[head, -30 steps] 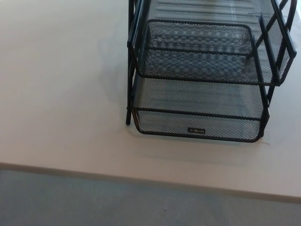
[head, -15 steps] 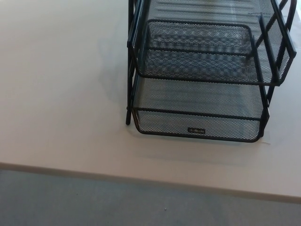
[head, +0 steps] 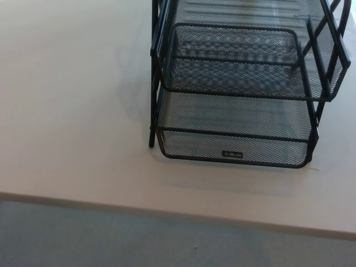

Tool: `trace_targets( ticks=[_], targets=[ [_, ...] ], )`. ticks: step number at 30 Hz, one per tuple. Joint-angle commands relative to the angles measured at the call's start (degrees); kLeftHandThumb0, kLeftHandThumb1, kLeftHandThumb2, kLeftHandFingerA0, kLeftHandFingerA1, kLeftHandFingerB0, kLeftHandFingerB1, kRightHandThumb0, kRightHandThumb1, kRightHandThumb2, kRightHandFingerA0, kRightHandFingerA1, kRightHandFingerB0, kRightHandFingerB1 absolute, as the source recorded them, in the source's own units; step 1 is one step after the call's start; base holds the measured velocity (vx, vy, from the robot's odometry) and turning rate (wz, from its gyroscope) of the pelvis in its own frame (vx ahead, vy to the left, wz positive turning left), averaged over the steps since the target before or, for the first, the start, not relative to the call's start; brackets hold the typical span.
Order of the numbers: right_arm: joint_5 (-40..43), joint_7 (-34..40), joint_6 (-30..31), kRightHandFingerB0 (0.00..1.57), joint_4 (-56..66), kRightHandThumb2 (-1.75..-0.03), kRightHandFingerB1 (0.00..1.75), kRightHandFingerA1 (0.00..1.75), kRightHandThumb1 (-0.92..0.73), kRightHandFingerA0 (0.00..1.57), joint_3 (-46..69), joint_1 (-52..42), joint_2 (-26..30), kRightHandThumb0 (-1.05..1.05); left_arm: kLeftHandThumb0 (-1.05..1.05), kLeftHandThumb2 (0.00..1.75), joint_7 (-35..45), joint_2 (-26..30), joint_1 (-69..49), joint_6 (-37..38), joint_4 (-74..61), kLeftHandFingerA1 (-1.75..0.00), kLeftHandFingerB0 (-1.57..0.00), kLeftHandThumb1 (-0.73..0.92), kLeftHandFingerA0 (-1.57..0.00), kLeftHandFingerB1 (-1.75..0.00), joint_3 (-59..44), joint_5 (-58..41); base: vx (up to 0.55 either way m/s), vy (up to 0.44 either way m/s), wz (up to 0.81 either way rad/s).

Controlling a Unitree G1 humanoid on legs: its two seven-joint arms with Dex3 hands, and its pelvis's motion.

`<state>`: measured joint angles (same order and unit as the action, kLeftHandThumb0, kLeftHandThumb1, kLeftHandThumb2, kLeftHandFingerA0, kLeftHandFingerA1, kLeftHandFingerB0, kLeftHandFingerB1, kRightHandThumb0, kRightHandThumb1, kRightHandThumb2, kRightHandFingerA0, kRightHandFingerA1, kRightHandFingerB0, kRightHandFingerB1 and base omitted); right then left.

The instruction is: A balck drawer is kept on the middle of the table and the robot uses its right hand to push it back away from the robot

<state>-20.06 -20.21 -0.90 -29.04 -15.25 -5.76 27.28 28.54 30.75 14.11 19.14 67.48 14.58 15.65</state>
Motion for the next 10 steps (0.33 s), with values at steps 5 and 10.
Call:
trace_targets(
  ticks=[5,10],
  targets=[
    [-0.50,-0.59,-0.39,0.24,-0.84,-0.64,0.30,0.36,-0.81,0.31,-0.44,0.47,1.30,-0.56,-0.58,0.61,-0.51,1.25,-0.21,0.55,0.06,-0.33,-0.25,0.72,-0.35,-0.29,0.00,0.97,0.00,0.000,0.00],
    [-0.43,-0.95,0.53,0.24,-0.75,-0.64,0.29,0.35,-0.80,0.30,-0.55,0.65,1.20,-0.57,-0.63,0.83,-0.41,1.24,-0.11,0.64,0.15,-0.43,-0.21,0.61,-0.27,-0.40,0.17,1.03,0.00,0.000,0.00]
  ],
)
